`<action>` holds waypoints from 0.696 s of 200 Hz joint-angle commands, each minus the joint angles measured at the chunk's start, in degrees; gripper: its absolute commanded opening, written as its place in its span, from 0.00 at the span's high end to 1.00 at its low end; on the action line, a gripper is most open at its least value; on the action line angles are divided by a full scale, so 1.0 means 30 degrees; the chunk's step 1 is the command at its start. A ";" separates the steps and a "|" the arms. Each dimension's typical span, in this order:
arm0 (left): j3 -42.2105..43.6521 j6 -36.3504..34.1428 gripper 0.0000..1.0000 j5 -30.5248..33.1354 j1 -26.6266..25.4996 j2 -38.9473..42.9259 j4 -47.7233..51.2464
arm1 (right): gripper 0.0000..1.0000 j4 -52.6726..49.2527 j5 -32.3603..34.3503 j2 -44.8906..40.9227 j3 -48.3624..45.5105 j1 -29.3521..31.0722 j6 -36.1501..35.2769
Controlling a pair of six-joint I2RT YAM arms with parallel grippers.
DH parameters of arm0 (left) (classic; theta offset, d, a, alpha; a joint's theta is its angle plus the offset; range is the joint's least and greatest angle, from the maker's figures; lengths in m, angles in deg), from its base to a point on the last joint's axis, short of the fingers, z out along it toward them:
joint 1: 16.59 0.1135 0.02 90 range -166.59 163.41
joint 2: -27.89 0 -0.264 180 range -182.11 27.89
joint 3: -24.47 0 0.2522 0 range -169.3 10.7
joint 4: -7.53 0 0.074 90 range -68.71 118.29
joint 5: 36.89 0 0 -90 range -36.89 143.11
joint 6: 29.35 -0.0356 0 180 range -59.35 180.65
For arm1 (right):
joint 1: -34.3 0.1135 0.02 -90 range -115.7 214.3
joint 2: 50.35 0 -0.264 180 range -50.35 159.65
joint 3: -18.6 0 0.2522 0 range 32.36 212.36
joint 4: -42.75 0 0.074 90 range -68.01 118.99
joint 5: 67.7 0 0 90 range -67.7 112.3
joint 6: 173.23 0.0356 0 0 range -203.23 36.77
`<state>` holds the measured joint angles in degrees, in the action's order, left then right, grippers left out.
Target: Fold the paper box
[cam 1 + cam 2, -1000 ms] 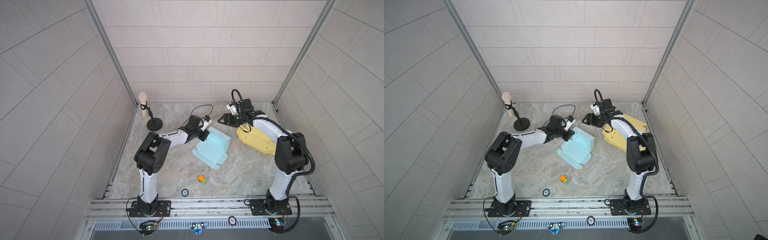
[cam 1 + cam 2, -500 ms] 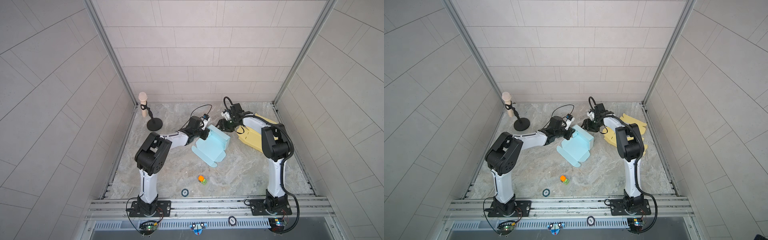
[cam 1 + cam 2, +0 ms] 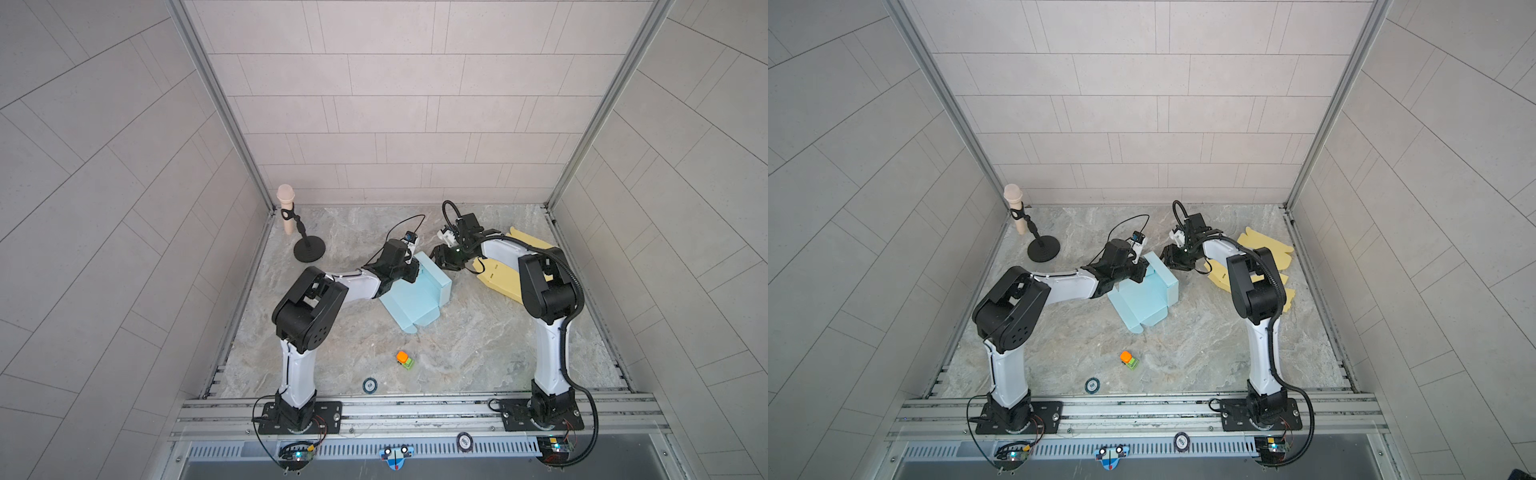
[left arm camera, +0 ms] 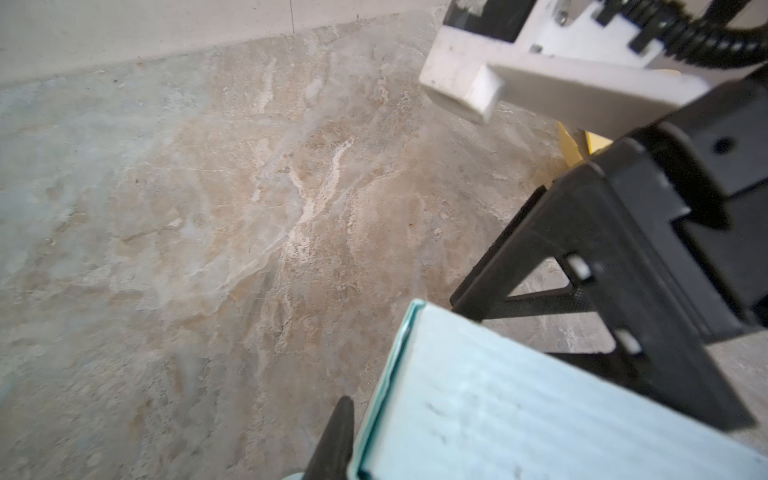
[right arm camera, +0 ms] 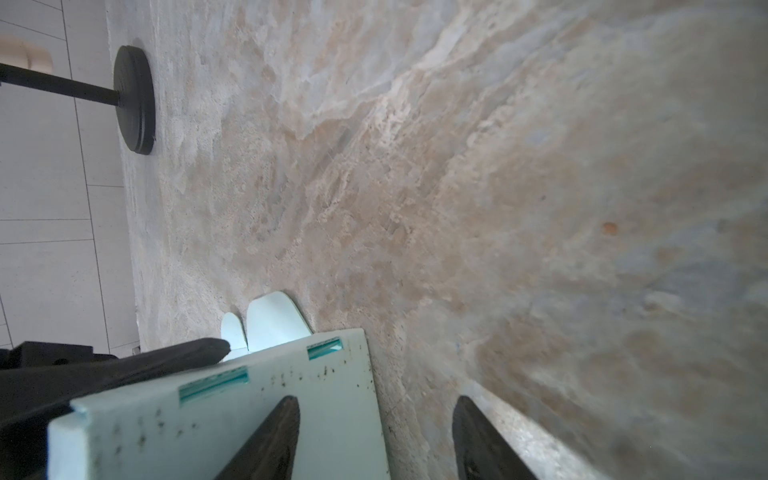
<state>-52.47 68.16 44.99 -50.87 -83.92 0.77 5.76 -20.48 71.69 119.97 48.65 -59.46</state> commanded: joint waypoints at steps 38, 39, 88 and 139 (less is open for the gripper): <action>0.0278 0.0867 0.77 0.0245 -0.0408 -0.0334 -0.2356 | 0.39 0.0680 -0.2512 -0.0484 -0.0723 0.0959 0.0583; 0.0297 0.0867 0.77 0.0216 -0.0408 -0.0311 -0.2359 | 0.38 0.0695 -0.2519 -0.0484 -0.0726 0.0959 0.0578; 0.0743 0.0574 0.77 -0.1731 -0.0409 -0.0245 -0.2620 | 0.39 0.0622 -0.2137 -0.0484 -0.0759 0.0990 0.0341; 0.1514 0.0544 0.77 -0.2241 -0.0465 0.0211 -0.2829 | 0.39 0.2526 -0.2511 -0.0748 -0.1402 0.0991 0.1419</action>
<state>-49.39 69.67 43.72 -50.74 -84.05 -5.52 10.83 -22.60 71.58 116.45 48.89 -56.31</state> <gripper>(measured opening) 0.235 0.611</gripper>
